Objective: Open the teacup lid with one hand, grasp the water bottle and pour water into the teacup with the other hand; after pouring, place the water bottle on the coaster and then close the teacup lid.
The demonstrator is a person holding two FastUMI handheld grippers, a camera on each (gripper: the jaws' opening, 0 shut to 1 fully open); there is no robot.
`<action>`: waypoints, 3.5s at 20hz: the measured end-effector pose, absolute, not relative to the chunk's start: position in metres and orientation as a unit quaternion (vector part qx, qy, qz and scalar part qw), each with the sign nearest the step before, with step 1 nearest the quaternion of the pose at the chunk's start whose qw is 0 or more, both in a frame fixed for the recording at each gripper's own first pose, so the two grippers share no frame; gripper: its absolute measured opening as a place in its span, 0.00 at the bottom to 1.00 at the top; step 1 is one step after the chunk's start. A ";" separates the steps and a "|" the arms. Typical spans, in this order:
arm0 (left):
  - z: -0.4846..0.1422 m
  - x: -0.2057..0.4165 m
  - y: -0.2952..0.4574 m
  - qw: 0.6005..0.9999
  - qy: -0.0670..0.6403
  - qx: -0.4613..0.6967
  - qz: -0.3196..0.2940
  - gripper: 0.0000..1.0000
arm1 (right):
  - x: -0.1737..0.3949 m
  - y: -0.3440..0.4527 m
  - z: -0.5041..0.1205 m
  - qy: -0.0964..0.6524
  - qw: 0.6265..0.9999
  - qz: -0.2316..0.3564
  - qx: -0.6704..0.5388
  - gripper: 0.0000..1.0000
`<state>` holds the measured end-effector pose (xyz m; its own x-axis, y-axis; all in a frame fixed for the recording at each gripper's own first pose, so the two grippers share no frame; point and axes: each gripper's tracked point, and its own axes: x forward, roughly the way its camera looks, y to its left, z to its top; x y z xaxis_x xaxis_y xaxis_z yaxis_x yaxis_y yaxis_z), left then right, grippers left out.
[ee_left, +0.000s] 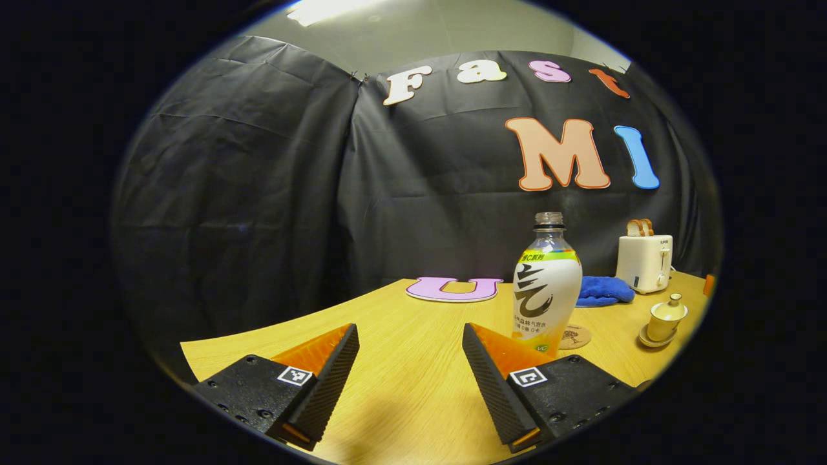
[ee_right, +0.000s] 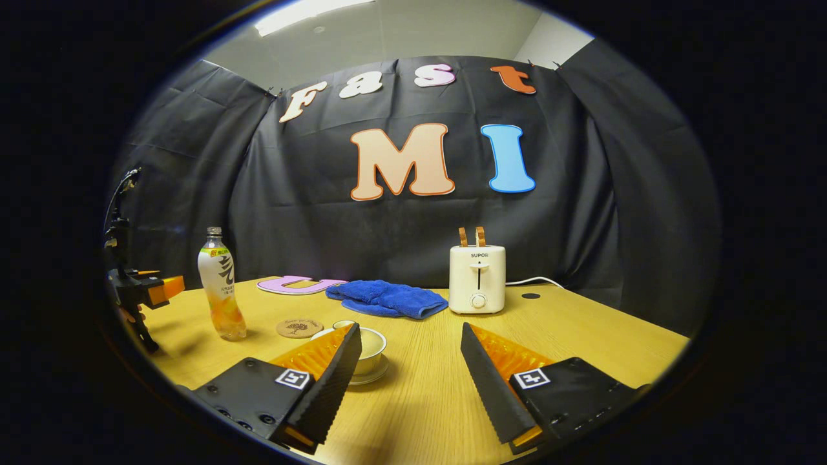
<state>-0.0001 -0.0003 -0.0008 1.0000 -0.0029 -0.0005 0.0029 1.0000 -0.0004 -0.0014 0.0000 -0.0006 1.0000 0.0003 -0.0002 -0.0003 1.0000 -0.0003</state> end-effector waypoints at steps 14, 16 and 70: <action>-0.001 0.000 -0.001 1.000 0.000 0.000 -0.004 0.94 | 0.000 0.016 -0.001 0.002 0.999 0.043 0.002 0.97; 0.000 0.000 -0.001 1.000 0.000 0.000 -0.004 0.94 | 0.007 0.018 -0.001 0.003 0.999 0.048 0.002 0.97; -0.004 0.002 -0.112 0.963 0.010 -0.006 -0.270 0.94 | 0.032 0.016 -0.002 0.005 0.998 0.061 0.002 0.29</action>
